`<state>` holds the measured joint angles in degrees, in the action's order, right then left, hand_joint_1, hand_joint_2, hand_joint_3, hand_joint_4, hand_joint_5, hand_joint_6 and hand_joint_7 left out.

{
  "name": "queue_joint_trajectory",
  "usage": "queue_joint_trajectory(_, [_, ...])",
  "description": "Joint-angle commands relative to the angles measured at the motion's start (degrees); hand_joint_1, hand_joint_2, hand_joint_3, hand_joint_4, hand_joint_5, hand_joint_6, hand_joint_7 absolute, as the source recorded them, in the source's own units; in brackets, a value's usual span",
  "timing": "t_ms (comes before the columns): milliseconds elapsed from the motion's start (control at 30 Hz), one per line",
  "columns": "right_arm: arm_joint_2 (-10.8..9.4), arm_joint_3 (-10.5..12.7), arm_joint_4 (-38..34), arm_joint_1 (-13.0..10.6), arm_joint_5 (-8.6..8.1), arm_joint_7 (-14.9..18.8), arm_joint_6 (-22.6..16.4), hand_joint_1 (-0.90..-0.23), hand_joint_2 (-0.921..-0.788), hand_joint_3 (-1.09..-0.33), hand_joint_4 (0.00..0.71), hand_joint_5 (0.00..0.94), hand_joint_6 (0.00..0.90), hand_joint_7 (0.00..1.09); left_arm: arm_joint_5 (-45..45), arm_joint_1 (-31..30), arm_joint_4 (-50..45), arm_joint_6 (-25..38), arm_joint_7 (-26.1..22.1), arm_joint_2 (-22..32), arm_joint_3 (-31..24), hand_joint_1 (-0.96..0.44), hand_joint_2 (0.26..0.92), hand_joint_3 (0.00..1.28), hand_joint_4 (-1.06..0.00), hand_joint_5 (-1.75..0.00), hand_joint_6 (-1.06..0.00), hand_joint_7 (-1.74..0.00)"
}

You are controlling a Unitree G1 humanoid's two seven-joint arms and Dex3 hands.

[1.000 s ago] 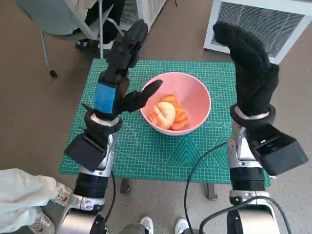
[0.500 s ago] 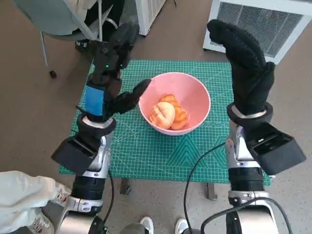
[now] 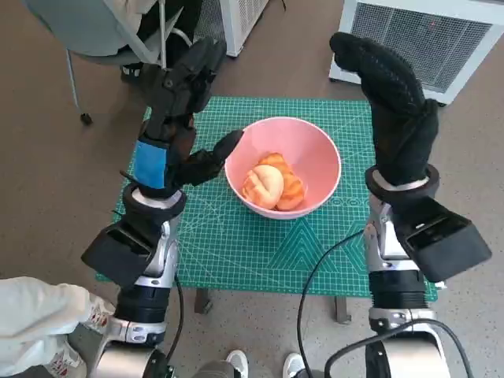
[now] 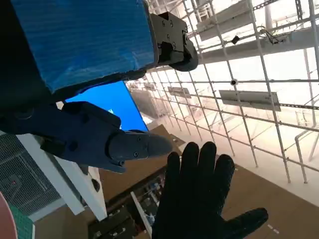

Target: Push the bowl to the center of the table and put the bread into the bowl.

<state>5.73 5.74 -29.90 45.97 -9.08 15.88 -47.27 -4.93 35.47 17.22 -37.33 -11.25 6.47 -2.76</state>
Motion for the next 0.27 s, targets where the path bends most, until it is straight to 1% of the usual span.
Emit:
queue_joint_trajectory(33, [0.1, -0.2, 0.2, -0.5, 0.60, -0.4, 0.6, -0.568, -0.921, -0.751, 0.315, 0.131, 0.029, 0.76, -0.5, -0.2, -0.4, -0.1, -0.5, 0.1, 0.0, -0.34, 0.921, 0.34, -0.34, -0.01, -0.17, -0.46])
queue_joint_trajectory(267, [0.2, -0.2, -0.2, -0.3, 0.86, -0.4, 0.4, -0.572, -0.921, -0.751, 0.315, 0.123, 0.020, 0.76, -1.3, -0.4, -1.1, 0.7, -1.0, 0.0, 0.0, -0.33, 0.921, 0.34, -0.34, -0.01, -0.17, -0.45])
